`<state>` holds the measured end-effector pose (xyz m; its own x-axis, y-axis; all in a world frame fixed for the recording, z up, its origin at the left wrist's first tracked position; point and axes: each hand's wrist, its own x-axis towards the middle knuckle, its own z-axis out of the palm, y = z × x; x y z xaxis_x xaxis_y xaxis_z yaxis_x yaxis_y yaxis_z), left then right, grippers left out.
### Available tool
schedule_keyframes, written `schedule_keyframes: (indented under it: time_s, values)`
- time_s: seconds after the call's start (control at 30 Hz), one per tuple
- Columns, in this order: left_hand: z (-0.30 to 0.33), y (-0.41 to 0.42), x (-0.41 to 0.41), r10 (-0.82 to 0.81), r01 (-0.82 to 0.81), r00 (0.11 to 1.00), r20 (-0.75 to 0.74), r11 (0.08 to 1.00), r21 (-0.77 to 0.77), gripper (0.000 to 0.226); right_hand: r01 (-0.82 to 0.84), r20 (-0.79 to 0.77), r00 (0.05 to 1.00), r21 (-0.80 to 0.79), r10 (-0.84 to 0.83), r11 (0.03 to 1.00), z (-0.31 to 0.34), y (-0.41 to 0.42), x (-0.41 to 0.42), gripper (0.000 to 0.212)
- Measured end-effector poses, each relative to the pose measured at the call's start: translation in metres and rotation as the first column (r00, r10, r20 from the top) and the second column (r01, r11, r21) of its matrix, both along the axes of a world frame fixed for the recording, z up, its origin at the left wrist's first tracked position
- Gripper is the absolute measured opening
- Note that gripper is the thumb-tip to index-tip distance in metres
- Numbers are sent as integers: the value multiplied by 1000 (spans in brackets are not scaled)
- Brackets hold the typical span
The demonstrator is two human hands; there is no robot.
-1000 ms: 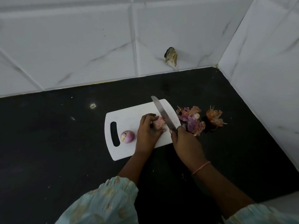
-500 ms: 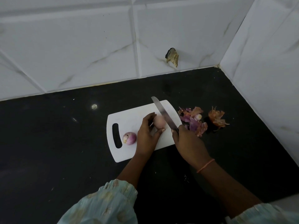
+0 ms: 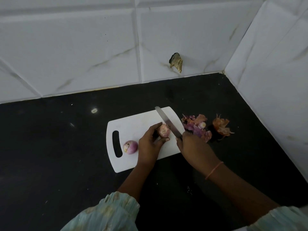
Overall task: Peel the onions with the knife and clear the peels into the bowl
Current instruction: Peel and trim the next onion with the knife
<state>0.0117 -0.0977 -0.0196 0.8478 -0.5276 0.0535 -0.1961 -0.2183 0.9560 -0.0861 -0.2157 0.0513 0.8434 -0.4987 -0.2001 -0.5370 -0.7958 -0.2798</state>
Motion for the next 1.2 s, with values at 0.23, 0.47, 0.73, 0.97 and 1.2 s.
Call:
schedule_keyframes:
  time_s: [0.23, 0.47, 0.73, 0.97, 1.2]
  values:
    - [2, 0, 0, -24, 24, 1000, 1, 999, 32, 55, 3, -109, 994, 31, 1, 1000, 1, -1, 16, 32]
    - [0, -1, 1, -11, 11, 1000, 21, 1000, 7, 55, -13, -29, 999, -34, 12, 999, -18, 6, -4, 32]
    - [-3, 1, 0, 1, 0, 998, 67, 1000, -13, 51, -21, -6, 1000, -209, 20, 978, -30, 12, 0, 28]
    - [-5, 2, 1, 7, -5, 999, 52, 999, -51, 52, 6, -12, 1000, -151, -8, 988, -41, 15, -5, 33]
    - [0, 3, -3, 63, -58, 997, 44, 994, -94, 59, 34, 1, 999, -158, -34, 987, -43, 19, -2, 33]
